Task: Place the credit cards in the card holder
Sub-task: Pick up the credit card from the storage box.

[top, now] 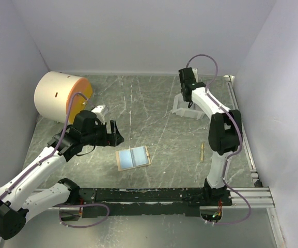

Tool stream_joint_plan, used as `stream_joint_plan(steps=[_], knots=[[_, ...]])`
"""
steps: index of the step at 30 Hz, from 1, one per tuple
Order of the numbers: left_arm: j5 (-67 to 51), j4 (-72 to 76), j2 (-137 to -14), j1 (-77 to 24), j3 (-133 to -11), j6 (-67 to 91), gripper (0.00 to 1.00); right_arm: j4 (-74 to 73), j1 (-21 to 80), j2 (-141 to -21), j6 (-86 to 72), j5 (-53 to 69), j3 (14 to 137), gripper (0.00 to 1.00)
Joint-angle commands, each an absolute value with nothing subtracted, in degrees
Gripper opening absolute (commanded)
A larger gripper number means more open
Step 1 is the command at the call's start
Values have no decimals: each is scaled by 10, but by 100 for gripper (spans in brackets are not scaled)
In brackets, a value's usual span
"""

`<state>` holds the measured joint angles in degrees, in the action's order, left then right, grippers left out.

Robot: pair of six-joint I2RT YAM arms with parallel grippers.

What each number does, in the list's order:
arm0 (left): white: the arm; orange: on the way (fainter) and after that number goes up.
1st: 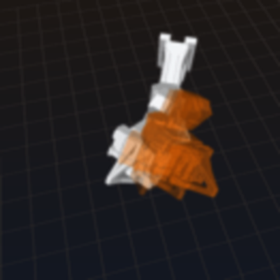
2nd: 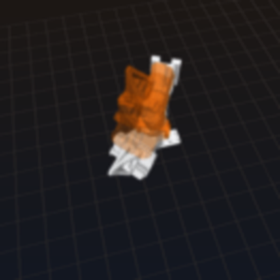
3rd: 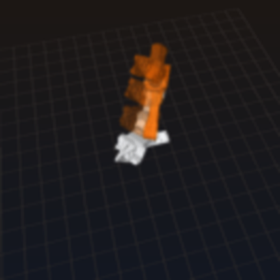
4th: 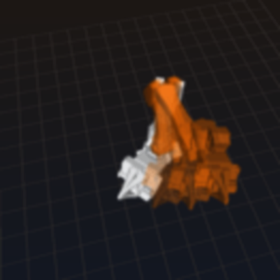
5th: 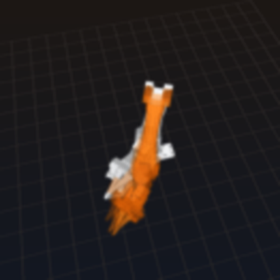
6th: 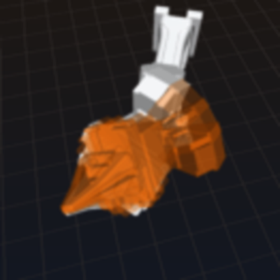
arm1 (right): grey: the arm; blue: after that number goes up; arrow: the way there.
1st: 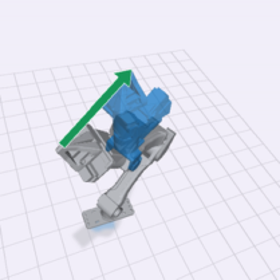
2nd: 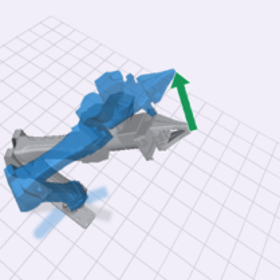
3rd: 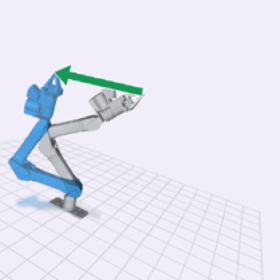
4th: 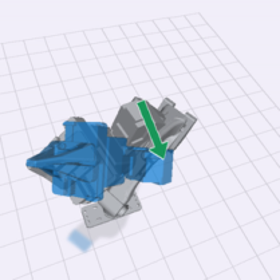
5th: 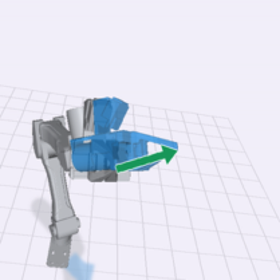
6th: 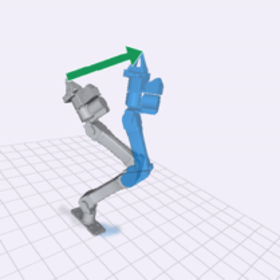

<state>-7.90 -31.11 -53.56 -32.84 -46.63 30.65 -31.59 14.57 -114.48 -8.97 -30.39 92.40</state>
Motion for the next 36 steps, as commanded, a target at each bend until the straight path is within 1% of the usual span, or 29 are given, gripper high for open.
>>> stream_joint_plan(steps=[1, 5, 9, 13, 16, 20, 24, 27, 30, 36], knots=[[-91, -282, -533, -331, -454, 308, 93, -328, 148, -1071, -116, -247, 898, 0], [-134, -248, -521, -331, -439, 323, 92, -333, 159, -1009, -142, -191, 859, 0], [-157, -229, -515, -331, -436, 360, 92, -288, 161, -922, -167, -77, 787, 0], [-187, -184, -518, -331, -422, 417, 89, -228, 163, -843, -203, 59, 712, 0], [-220, -138, -523, -331, -406, 467, 84, -157, 165, -786, -243, 179, 644, 0], [-246, -53, -515, -331, -374, 531, 74, -16, 166, -721, -339, 329, 532, 0], [-257, 38, -508, -331, -350, 580, 69, 106, 172, -692, -448, 423, 453, 0], [-267, 92, -517, -331, -341, 604, 63, 176, 183, -679, -505, 456, 413, 0], [-280, 145, -535, -331, -335, 626, 59, 235, 204, -665, -552, 464, 381, 0], [-301, 225, -572, -331, -323, 666, 56, 354, 266, -661, -647, 445, 338, 0]])
